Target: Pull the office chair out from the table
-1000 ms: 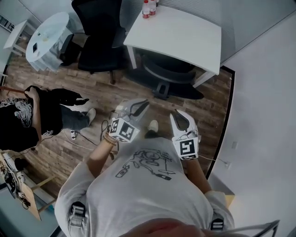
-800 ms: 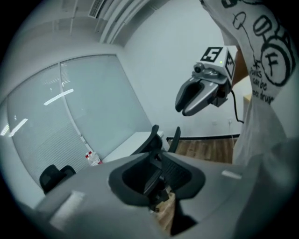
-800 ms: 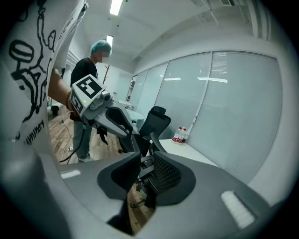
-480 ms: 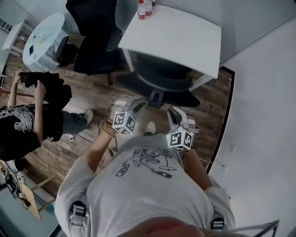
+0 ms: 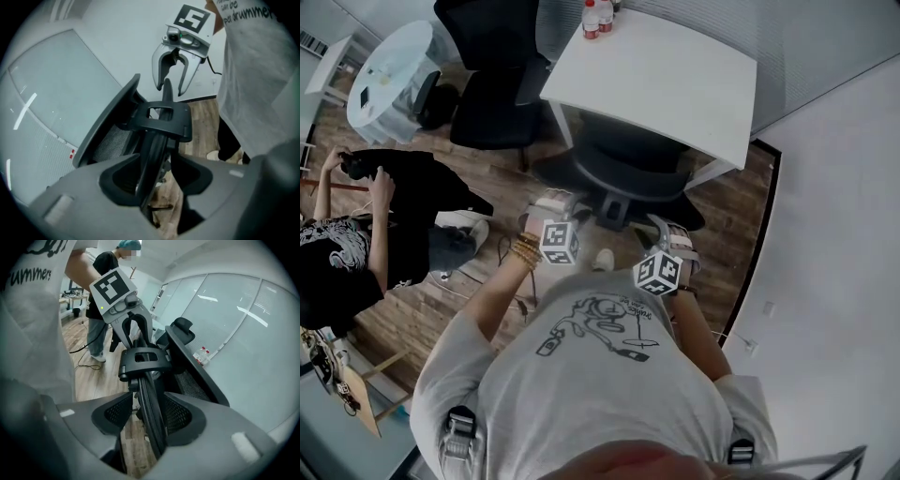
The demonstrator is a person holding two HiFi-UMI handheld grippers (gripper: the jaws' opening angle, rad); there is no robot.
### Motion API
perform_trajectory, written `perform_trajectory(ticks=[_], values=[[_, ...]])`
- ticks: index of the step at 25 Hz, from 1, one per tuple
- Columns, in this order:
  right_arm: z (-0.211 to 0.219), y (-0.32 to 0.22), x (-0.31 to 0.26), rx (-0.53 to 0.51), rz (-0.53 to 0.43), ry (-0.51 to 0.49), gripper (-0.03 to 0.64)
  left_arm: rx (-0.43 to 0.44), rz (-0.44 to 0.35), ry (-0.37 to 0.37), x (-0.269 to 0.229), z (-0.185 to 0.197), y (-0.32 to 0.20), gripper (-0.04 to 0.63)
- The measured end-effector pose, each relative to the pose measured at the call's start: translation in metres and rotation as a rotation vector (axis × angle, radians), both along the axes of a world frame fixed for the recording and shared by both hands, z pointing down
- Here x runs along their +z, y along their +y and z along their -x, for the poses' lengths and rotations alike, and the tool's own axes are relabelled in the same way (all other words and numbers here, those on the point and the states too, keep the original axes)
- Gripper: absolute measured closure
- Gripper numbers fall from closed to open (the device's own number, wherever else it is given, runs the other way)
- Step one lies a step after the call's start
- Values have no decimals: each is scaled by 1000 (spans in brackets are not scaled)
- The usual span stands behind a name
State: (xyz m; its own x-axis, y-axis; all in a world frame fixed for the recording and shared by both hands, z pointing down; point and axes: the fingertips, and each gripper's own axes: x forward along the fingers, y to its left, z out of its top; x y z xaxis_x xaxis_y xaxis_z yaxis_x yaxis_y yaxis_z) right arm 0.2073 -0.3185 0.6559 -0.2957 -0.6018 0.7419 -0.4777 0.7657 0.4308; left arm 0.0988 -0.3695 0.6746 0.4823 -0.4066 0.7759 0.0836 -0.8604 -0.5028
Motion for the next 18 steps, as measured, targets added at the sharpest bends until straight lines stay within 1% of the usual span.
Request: perform_trajectory(ticks=[7, 9, 11, 13, 18], values=[[-16, -19, 28, -15, 57, 52, 397, 46, 13, -107, 22, -7, -12, 393], [-18, -21, 34, -25, 77, 57, 400, 58, 14, -130, 27, -9, -15, 427], [-19, -20, 42, -41, 96, 77, 431, 71, 16, -158, 33, -10, -16, 446], [-20, -21, 49, -56, 101, 108, 460, 84, 10, -178, 37, -12, -18, 449], [-23, -17, 50, -80, 106, 130, 475, 93, 20, -186, 38, -14, -14, 460]])
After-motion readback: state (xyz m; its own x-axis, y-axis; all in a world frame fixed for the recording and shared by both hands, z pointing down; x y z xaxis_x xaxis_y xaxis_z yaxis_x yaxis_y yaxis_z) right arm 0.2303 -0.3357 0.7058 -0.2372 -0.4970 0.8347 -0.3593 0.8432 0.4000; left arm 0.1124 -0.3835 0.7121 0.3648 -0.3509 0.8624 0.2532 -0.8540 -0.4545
